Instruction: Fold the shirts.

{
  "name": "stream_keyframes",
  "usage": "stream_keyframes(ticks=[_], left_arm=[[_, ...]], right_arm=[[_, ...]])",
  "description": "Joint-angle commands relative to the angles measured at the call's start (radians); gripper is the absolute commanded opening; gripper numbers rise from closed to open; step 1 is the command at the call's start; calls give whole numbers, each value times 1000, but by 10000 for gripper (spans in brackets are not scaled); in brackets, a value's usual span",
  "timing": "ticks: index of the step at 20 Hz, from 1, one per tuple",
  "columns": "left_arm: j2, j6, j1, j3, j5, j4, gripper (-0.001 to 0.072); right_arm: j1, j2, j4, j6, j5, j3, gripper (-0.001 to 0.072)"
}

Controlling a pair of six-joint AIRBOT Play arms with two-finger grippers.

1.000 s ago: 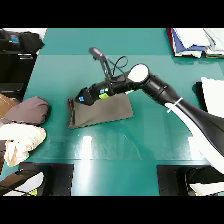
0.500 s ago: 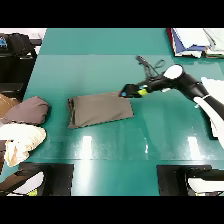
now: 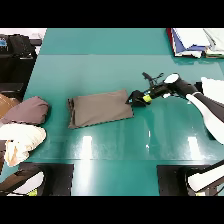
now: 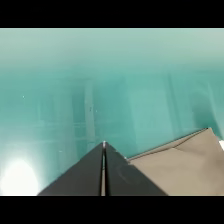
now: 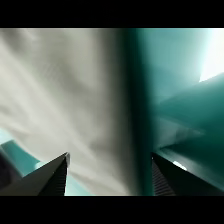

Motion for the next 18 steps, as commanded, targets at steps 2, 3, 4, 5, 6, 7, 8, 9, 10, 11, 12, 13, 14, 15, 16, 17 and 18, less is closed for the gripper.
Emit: stream_keyframes(ticks=[2, 3, 4, 5, 6, 7, 8, 9, 10, 11, 12, 13, 14, 15, 16, 17, 18], left_arm=[[1, 1, 0, 0, -14, 0, 26], [1, 0, -8, 0, -21, -2, 26], [1, 0, -23, 0, -24, -7, 26], [1, 0, -51, 0, -24, -8, 25], [1, 1, -84, 0, -24, -8, 25], [1, 1, -122, 0, -24, -7, 25], [1, 1, -156, 0, -24, -7, 25], [1, 1, -187, 0, -24, -7, 25], [1, 1, -211, 0, -23, -8, 25], [1, 1, -228, 0, -18, -8, 25], [1, 0, -242, 0, -11, -8, 25], [1, 0, -254, 0, -1, -8, 25], [1, 0, -266, 0, 10, -8, 26], [1, 0, -275, 0, 21, -8, 25], [1, 0, -282, 0, 31, -8, 26], [1, -1, -282, 0, 39, -19, 26], [1, -1, -282, 0, 47, -25, 26]], right_arm=[[114, -149, 76, 2, -2, 162, 361], [136, -169, 75, 2, -8, 195, 229], [154, -178, 72, 1, -22, 221, 41], [162, -177, 65, 1, -43, 238, 14], [161, -168, 64, 1, -60, 253, 14], [148, -150, 49, 2, -70, 264, 14], [124, -122, 18, 3, -76, 270, 14], [87, -85, -13, 14, -74, 271, 14], [42, -46, -51, 42, -73, 271, 14], [-11, -5, -97, 66, -67, 271, 14], [-76, 43, -151, 89, -55, 271, 14], [-146, 90, -217, 122, -34, 271, 14], [-213, 132, -275, 149, -13, 271, 14], [-289, 175, -326, 162, 8, 271, 14], [-361, 211, -355, 164, 20, 271, 14], [-439, 246, -370, 169, 23, 271, 14], [-513, 275, -372, 171, 23, 271, 14]])
